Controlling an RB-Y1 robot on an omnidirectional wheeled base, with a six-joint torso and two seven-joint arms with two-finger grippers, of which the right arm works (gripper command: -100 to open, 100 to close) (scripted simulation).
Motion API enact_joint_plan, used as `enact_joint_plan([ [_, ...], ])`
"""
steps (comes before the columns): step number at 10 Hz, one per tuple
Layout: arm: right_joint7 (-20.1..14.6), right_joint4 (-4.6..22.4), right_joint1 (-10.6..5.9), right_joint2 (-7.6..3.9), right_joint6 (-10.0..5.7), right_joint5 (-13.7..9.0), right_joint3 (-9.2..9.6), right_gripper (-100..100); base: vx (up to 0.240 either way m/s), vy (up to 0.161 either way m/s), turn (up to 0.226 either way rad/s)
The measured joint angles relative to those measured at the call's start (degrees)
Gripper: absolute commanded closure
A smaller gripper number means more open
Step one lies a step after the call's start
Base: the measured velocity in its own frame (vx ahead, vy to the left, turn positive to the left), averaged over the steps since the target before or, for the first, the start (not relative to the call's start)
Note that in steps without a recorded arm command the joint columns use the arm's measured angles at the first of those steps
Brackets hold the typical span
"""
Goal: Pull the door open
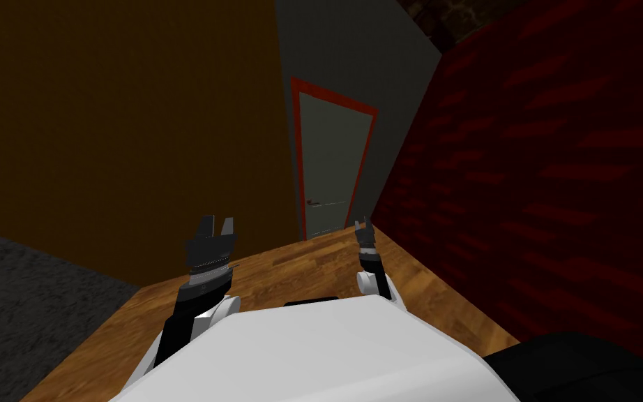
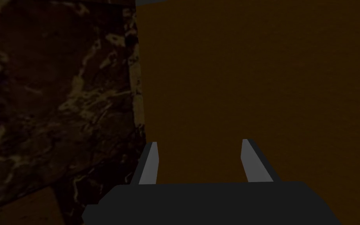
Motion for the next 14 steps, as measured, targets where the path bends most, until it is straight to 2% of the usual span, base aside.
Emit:
enact_joint_plan([
  [2,0.19,2.42,-0.8,-0.3,-0.32,-0.31,-0.14,-100,0.072,0.014,0.073],
  [6,0.6,10.16,-3.76,-1.31,-2.02,-1.29,-0.91,-100,0.096,0.012,0.142],
  [8,0.8,12.33,-4.58,-1.63,-1.88,-1.68,-1.11,-100,0.067,0.008,0.088],
  [10,0.88,15.99,-5.86,-2.14,-2.96,-2.16,-1.47,-100,0.071,0.009,0.1],
  [14,1.34,21.52,-7.93,-2.57,-3.65,-2.81,-1.9,-100,0.07,0.006,0.096],
])
